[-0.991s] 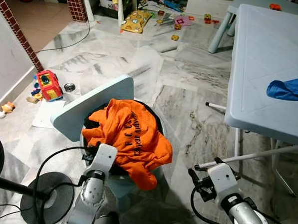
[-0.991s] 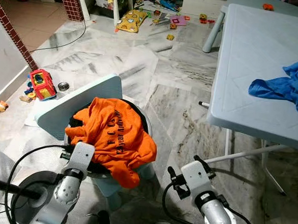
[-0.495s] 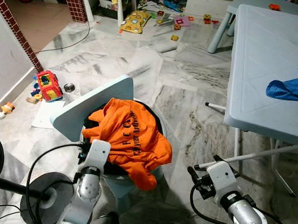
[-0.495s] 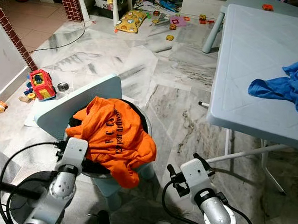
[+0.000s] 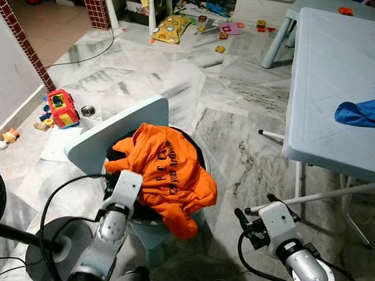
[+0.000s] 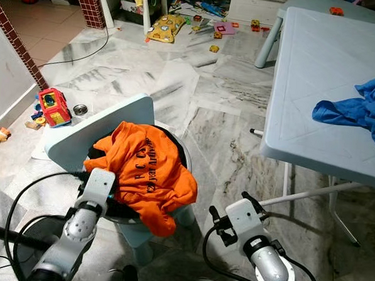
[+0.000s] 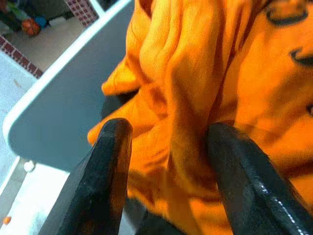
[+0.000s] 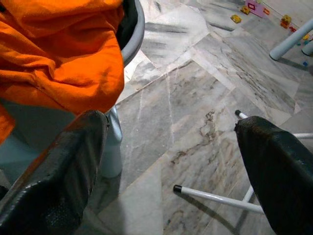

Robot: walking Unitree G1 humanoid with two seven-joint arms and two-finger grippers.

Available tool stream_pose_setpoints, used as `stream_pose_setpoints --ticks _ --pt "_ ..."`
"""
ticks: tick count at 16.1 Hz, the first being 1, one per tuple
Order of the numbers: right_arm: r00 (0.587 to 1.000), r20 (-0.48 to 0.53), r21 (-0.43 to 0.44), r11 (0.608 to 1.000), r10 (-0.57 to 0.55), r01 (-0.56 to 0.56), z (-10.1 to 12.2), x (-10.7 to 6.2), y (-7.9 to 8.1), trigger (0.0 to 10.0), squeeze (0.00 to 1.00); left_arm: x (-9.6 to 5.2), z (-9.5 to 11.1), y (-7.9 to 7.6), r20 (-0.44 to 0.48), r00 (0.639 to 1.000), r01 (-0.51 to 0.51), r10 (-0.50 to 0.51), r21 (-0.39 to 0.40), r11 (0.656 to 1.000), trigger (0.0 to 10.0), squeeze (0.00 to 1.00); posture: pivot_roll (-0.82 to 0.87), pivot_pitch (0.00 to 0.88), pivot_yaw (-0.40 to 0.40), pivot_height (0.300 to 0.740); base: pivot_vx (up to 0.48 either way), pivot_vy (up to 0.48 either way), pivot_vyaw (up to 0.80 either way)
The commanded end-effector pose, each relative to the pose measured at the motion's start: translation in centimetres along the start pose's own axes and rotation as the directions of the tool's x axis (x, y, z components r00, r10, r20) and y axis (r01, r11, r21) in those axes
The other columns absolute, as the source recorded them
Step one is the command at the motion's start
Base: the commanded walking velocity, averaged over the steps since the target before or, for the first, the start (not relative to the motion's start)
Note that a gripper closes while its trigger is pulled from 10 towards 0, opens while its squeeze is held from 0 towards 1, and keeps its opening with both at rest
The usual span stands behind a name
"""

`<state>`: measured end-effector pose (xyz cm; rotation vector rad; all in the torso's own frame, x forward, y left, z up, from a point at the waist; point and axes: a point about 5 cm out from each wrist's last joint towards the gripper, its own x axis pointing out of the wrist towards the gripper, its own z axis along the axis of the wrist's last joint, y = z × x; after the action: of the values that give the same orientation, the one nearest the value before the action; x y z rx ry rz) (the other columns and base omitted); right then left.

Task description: Hang hanger

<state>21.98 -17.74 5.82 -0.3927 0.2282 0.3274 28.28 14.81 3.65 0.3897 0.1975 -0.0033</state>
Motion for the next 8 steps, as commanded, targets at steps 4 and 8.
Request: stream_pose_setpoints --ticks 4,8 --pt "1.000 -0.015 0.000 1.000 0.020 -0.020 -0.5 -0.1 0.6 10.0 0.00 0.9 -0.5 0.1 -0.013 1.000 0.027 -0.027 -0.004 1.000 2.7 0.00 -0.24 0.138 0.005 0.740 0.000 0.000 0.00" --pt "1.000 -0.014 0.001 1.000 0.016 -0.016 -0.5 -0.1 0.7 10.0 0.00 1.2 -0.9 -0.3 -0.036 0.997 0.070 -0.071 -0.016 0.997 0.0 0.00 -0.25 0.142 0.012 0.740 0.000 0.000 0.00"
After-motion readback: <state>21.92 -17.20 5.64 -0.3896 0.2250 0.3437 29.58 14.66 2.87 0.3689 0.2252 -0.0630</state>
